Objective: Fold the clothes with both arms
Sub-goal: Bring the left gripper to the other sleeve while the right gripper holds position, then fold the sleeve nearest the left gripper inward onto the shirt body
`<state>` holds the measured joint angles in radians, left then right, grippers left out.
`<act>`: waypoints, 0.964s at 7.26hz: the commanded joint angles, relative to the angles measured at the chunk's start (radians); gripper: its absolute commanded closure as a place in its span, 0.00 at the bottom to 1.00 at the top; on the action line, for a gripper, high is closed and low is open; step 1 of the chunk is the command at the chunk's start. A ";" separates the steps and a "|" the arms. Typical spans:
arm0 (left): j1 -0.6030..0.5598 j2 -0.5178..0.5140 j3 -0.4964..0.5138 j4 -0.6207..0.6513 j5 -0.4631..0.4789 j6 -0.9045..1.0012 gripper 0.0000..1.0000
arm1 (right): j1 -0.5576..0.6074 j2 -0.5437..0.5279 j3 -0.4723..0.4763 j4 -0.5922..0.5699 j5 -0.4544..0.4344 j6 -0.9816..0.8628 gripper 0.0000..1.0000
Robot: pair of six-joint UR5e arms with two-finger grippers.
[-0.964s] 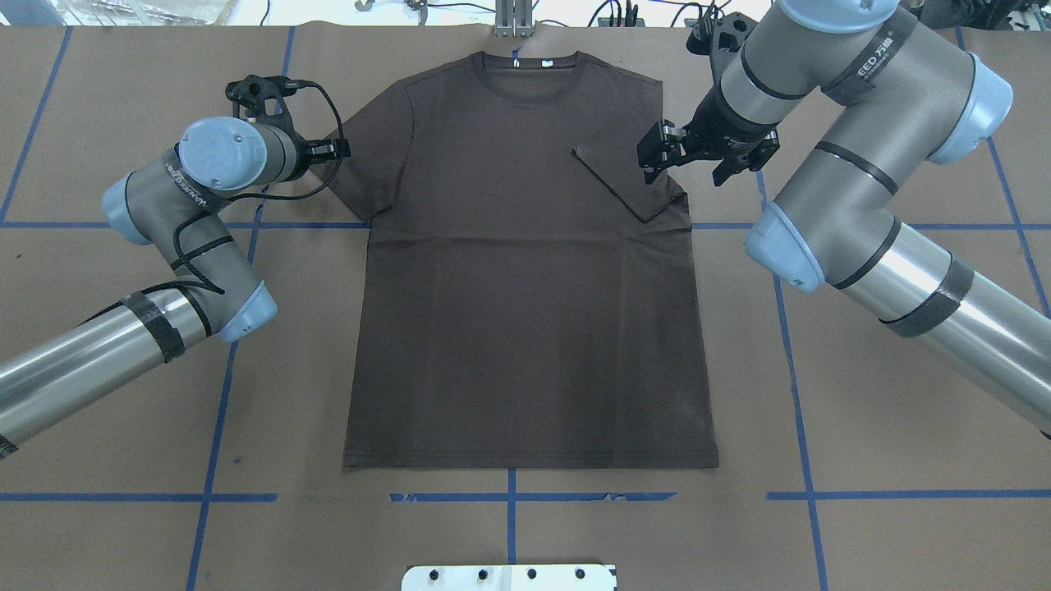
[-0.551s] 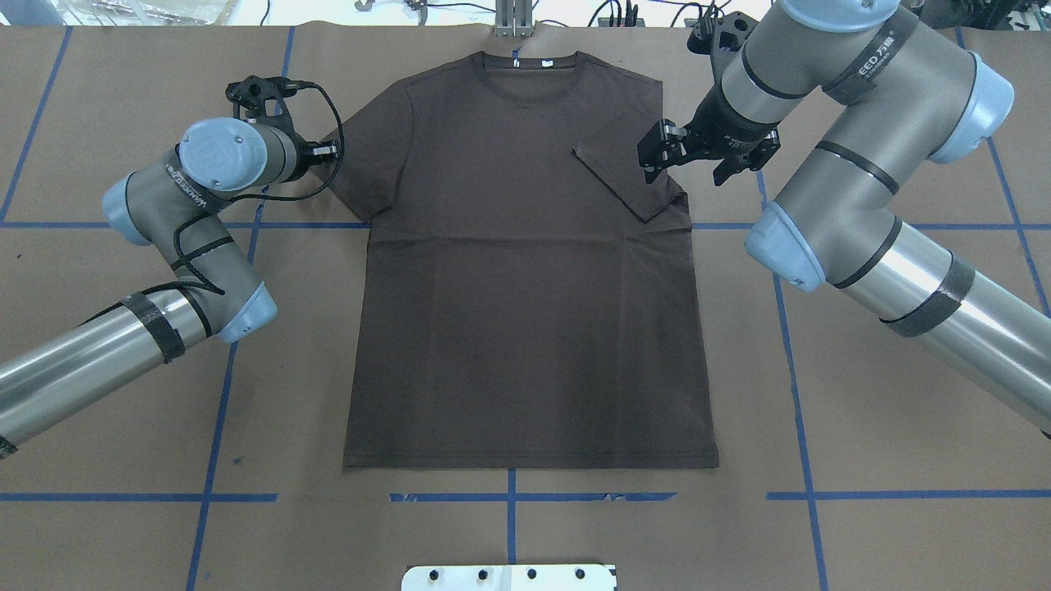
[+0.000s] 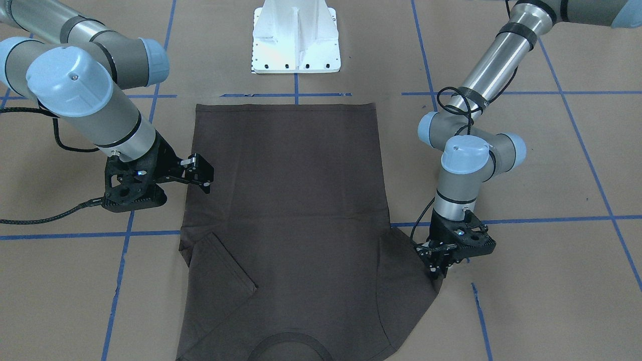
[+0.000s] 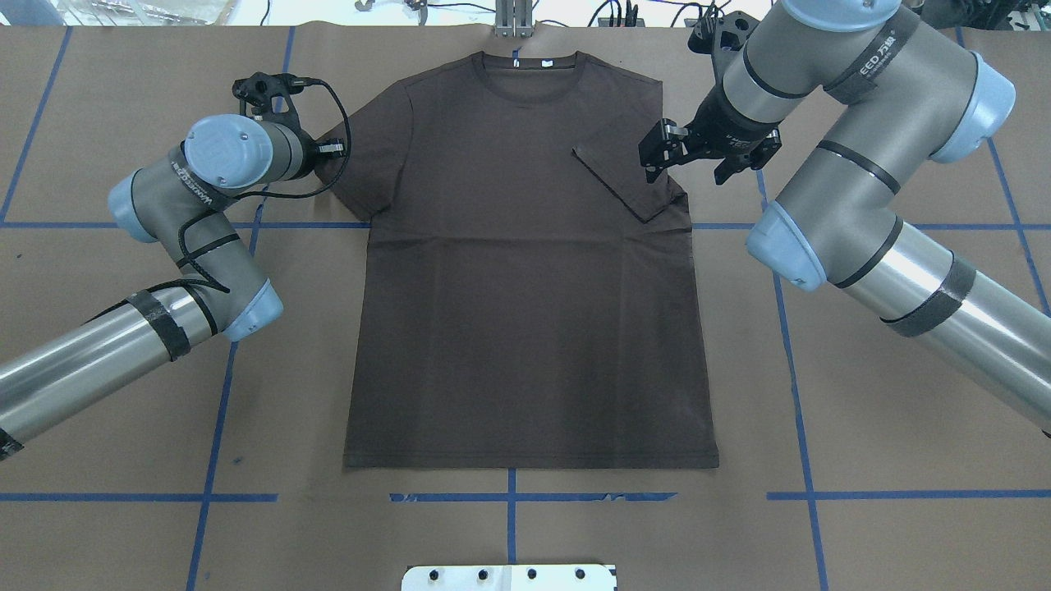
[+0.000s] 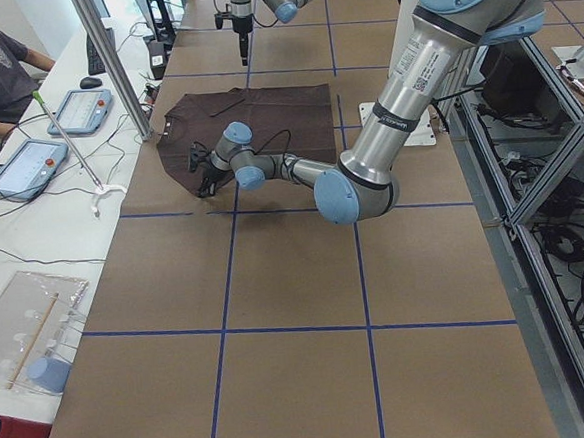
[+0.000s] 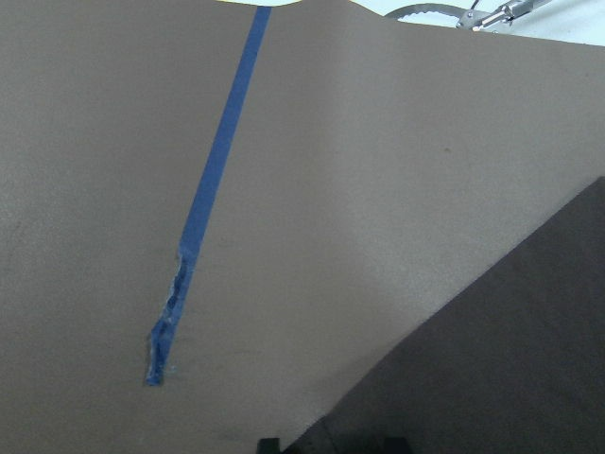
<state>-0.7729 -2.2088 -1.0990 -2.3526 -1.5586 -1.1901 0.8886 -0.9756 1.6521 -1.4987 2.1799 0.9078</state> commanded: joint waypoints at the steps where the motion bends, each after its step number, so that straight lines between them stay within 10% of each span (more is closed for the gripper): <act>1: -0.008 -0.009 -0.016 0.010 -0.008 0.033 1.00 | 0.001 0.000 0.000 0.000 0.000 -0.003 0.00; 7: 0.030 -0.313 0.002 0.222 -0.074 -0.144 1.00 | 0.006 -0.005 0.005 0.002 0.005 -0.003 0.00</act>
<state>-0.7641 -2.4639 -1.1323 -2.1366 -1.6270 -1.2884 0.8937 -0.9791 1.6546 -1.4974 2.1837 0.9042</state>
